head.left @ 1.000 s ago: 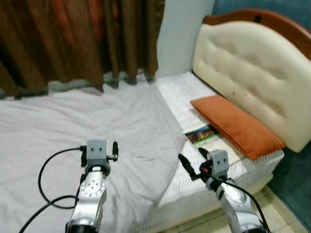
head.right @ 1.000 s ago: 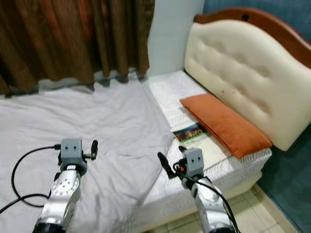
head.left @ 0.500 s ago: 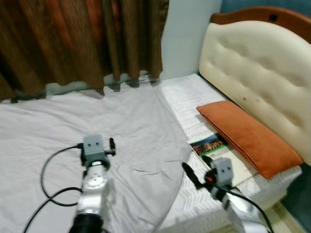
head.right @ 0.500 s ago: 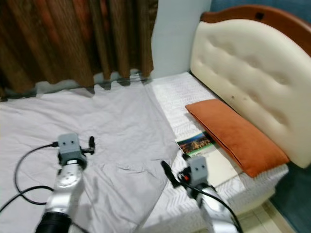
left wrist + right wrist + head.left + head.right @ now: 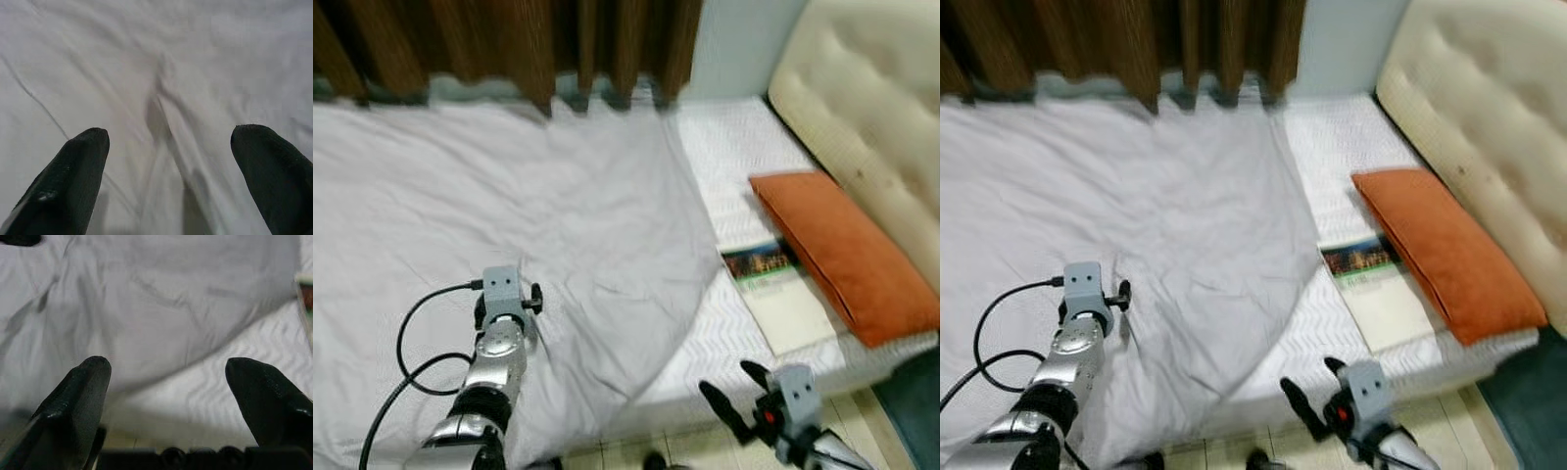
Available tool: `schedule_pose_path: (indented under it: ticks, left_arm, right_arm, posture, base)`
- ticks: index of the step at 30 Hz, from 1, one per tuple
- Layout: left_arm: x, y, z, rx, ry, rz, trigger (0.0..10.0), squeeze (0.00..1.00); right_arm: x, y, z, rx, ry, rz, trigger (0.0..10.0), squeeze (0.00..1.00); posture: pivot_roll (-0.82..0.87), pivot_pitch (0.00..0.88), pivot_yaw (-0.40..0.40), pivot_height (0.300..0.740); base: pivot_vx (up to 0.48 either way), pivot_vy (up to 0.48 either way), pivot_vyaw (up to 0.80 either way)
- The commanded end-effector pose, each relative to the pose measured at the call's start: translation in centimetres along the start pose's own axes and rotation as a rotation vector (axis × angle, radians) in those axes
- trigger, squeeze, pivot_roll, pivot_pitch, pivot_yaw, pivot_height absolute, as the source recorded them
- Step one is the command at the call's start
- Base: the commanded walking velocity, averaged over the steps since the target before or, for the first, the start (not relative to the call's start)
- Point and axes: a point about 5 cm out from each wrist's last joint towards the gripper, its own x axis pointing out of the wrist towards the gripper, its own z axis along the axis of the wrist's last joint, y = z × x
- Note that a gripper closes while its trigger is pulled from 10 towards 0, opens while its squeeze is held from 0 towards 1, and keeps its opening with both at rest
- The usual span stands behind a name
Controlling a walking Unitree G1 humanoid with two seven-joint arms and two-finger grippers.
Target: Clean up the room
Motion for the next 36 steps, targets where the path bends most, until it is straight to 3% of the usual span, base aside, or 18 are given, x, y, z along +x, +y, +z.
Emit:
schedule_pose_path:
  ticks: [1, 2, 3, 4, 5, 6, 10, 11, 14, 15, 16, 17, 18, 23, 27, 28, 31, 36]
  left_arm:
    - [0.5, 0.3, 1.1, -0.001, -0.011, -0.004, 10.0, 0.00]
    - [0.7, 1.0, 1.8, 0.000, -0.023, 0.019, 10.0, 0.00]
    - [0.7, 1.0, 1.8, 0.000, -0.023, 0.019, 10.0, 0.00]
    - [1.0, 2.4, 2.9, 0.038, -0.058, 0.088, 10.0, 0.00]
    - [1.0, 2.4, 2.9, 0.038, -0.058, 0.088, 10.0, 0.00]
    - [1.1, 3.5, 3.6, 0.079, -0.092, 0.149, 10.0, 0.00]
    - [1.1, 5.5, 4.9, 0.112, -0.148, 0.259, 10.0, 0.00]
    - [1.1, 5.5, 4.9, 0.112, -0.148, 0.259, 10.0, 0.00]
    - [1.1, 4.6, 3.3, -0.029, -0.080, 0.169, 10.0, 0.00]
    - [1.1, 4.6, 3.3, -0.029, -0.080, 0.169, 10.0, 0.00]
    - [1.1, 4.0, 2.7, -0.155, -0.055, 0.120, 10.0, 0.00]
    - [1.1, 4.0, 2.7, -0.155, -0.055, 0.120, 10.0, 0.00]
    - [1.1, 3.6, 2.7, -0.230, -0.056, 0.094, 10.0, 0.00]
    - [1.1, 3.1, 2.8, -0.261, -0.055, 0.074, 10.0, 0.00]
    - [0.8, 2.9, 0.9, -0.268, 0.035, 0.076, 10.0, 0.00]
    - [0.5, 3.1, -0.5, -0.278, 0.098, 0.091, 0.0, 0.00]
    - [0.4, 3.2, -1.0, -0.303, 0.109, 0.096, 0.0, 0.00]
    - [0.5, 3.2, -0.8, -0.277, 0.105, 0.087, 0.0, 0.00]
  right_arm:
    - [-1.7, 1.0, 0.8, -0.007, 0.000, 0.023, 10.0, 0.00]
    - [-2.9, 1.7, 1.0, 0.000, 0.011, 0.027, 10.0, 0.00]
    - [-2.9, 1.7, 1.0, 0.000, 0.011, 0.027, 10.0, 0.00]
    - [-4.6, 2.8, 1.0, 0.020, 0.037, 0.019, 10.0, 0.00]
    - [-4.6, 2.8, 1.0, 0.020, 0.037, 0.019, 10.0, 0.00]
    - [-5.9, 3.5, 1.0, 0.034, 0.049, 0.013, 10.0, 0.00]
    - [-7.5, 4.1, 0.7, 0.057, 0.084, -0.008, 10.0, 0.00]
    - [-7.5, 4.1, 0.7, 0.057, 0.084, -0.008, 10.0, 0.00]
    - [-7.9, 4.6, 0.9, 0.077, 0.105, -0.015, 10.0, 0.00]
    - [-7.9, 4.6, 0.9, 0.077, 0.105, -0.015, 10.0, 0.00]
    - [-7.9, 4.9, 1.2, 0.082, 0.107, -0.016, 10.0, 0.00]
    - [-7.9, 4.9, 1.2, 0.082, 0.107, -0.016, 10.0, 0.00]
    - [-7.9, 4.9, 1.3, 0.085, 0.105, -0.021, 10.0, 0.00]
    - [-8.1, 5.0, 1.4, 0.087, 0.106, -0.028, 10.0, 0.00]
    - [-8.4, 5.2, 1.2, 0.090, 0.124, -0.027, 10.0, 0.00]
    - [-8.4, 5.3, 1.1, 0.095, 0.134, -0.030, 10.0, 0.00]
    - [-8.2, 5.4, 1.1, 0.097, 0.136, -0.029, 10.0, 0.00]
    - [-7.9, 5.2, 1.1, 0.098, 0.129, -0.030, 10.0, 0.00]
  posture:
    - [-0.28, 0.500, -0.164, 0.740]
    - [-0.30, 0.522, -0.166, 0.740]
    - [-0.30, 0.522, -0.166, 0.740]
    - [-0.33, 0.553, -0.181, 0.740]
    - [-0.33, 0.553, -0.181, 0.740]
    - [-0.34, 0.566, -0.180, 0.740]
    - [-0.33, 0.599, -0.171, 0.740]
    - [-0.33, 0.599, -0.171, 0.740]
    - [-0.33, 0.607, -0.158, 0.740]
    - [-0.33, 0.607, -0.158, 0.740]
    - [-0.33, 0.602, -0.152, 0.740]
    - [-0.33, 0.602, -0.152, 0.740]
    - [-0.33, 0.604, -0.151, 0.740]
    - [-0.34, 0.611, -0.151, 0.740]
    - [-0.34, 0.612, -0.152, 0.740]
    - [-0.34, 0.612, -0.151, 0.740]
    - [-0.34, 0.604, -0.149, 0.740]
    - [-0.33, 0.596, -0.141, 0.740]
  base:
    - [0.000, 0.000, 0.00]
    - [0.000, 0.000, 0.00]
    - [0.000, 0.000, 0.00]
    - [0.000, 0.000, 0.00]
    - [0.000, 0.000, 0.00]
    - [0.000, 0.000, 0.00]
    - [0.000, 0.000, 0.00]
    - [0.000, 0.000, 0.00]
    - [0.000, 0.000, 0.00]
    - [0.000, 0.000, 0.00]
    - [0.000, 0.000, 0.00]
    - [0.000, 0.000, 0.00]
    - [0.000, 0.000, 0.00]
    - [0.000, 0.000, 0.00]
    - [0.000, 0.000, 0.00]
    - [0.000, 0.000, 0.00]
    - [0.000, 0.000, 0.00]
    - [0.000, 0.000, 0.00]
